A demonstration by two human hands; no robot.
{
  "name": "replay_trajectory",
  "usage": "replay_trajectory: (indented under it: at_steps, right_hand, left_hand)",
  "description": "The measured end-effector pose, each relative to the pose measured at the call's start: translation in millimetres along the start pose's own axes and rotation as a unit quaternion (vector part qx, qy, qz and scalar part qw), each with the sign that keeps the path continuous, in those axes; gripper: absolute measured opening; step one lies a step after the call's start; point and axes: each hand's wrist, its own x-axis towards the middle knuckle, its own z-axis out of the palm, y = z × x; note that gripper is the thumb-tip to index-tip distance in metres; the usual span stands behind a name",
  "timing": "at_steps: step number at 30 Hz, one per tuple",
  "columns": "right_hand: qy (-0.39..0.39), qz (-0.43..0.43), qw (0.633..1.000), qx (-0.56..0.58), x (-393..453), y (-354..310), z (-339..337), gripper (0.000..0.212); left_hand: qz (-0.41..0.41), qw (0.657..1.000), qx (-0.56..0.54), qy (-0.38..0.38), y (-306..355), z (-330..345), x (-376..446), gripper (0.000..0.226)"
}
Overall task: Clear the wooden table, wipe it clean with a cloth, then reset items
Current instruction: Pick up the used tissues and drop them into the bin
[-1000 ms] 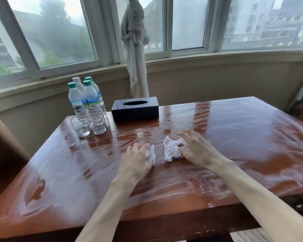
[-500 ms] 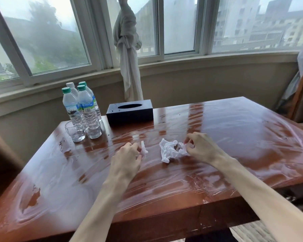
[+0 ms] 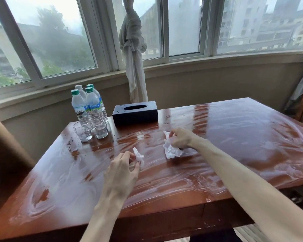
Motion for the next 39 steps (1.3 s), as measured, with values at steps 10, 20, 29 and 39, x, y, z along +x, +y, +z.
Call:
replay_trajectory:
  at_steps: [10, 20, 29, 39]
  right_hand:
    - [0.082, -0.043, 0.996, 0.015, -5, 21, -4, 0.03]
    - [0.191, 0.037, 0.981, 0.002, -49, 72, -66, 0.012]
    - [0.416, 0.155, 0.895, 0.044, -270, 168, -117, 0.023]
    - [0.436, 0.422, 0.787, 0.108, -500, 357, -5, 0.011]
  left_hand:
    - [0.009, 0.998, -0.05, -0.046, 31, 31, 19, 0.016]
    - [0.034, 0.987, -0.081, -0.132, 90, 78, 65, 0.005]
    - [0.169, 0.948, -0.233, -0.138, 268, 82, 23, 0.015]
    - [0.244, 0.869, -0.21, -0.376, 422, 268, -180, 0.034]
